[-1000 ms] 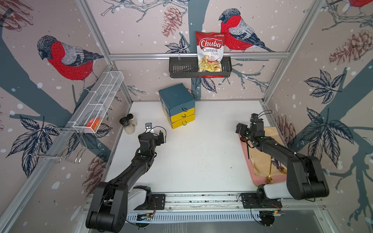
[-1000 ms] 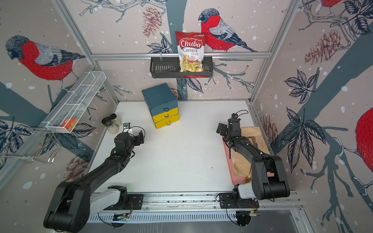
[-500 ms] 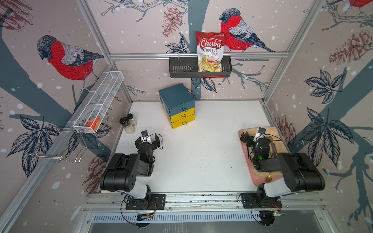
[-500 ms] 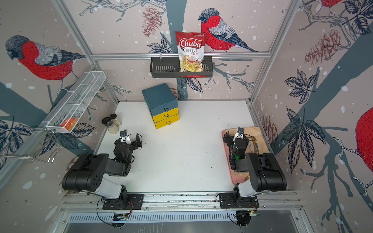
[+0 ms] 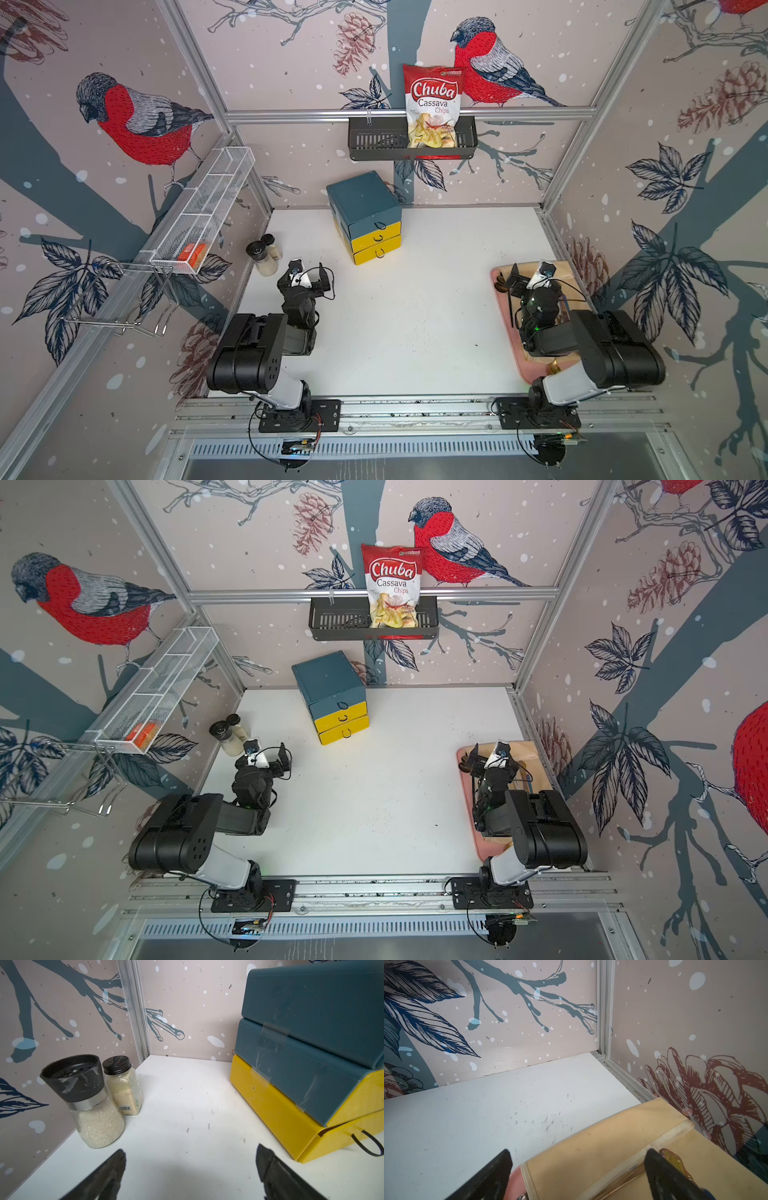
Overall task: Place the fruit knives into the drawer by color
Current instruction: Reset both arms
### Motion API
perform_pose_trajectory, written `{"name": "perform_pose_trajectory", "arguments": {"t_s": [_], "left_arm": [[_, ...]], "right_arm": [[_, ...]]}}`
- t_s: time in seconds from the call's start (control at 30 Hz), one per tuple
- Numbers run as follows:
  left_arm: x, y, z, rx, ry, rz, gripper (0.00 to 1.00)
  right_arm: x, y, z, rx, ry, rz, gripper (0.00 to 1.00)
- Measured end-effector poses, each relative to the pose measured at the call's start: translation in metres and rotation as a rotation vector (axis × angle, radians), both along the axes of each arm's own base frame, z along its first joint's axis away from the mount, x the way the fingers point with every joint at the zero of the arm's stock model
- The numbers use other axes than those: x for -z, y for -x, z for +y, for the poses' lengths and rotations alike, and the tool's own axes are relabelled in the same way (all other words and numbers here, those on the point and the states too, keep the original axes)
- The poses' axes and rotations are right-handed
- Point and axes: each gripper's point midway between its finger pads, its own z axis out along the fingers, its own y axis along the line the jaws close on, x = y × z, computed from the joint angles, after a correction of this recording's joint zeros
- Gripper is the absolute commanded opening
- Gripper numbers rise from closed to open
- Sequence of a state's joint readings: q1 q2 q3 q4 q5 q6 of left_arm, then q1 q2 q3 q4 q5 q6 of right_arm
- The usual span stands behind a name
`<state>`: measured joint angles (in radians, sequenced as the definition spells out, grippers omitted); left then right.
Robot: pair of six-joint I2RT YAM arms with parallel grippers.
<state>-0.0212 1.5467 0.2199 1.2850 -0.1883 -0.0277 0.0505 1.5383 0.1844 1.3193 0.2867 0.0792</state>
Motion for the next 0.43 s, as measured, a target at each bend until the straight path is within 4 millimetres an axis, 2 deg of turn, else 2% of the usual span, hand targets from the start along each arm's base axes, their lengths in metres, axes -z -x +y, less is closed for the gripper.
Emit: {"name": "perform_pose_trajectory", "arguments": {"t_s": [0.43], "left_arm": [[0.0048,-0.0013,-0.0055,0.031,-0.006,0.018,0.99]], "right_arm": [[-0.0024,-0.0002,0.0003,0.000,0.000,-0.010,1.00]]}}
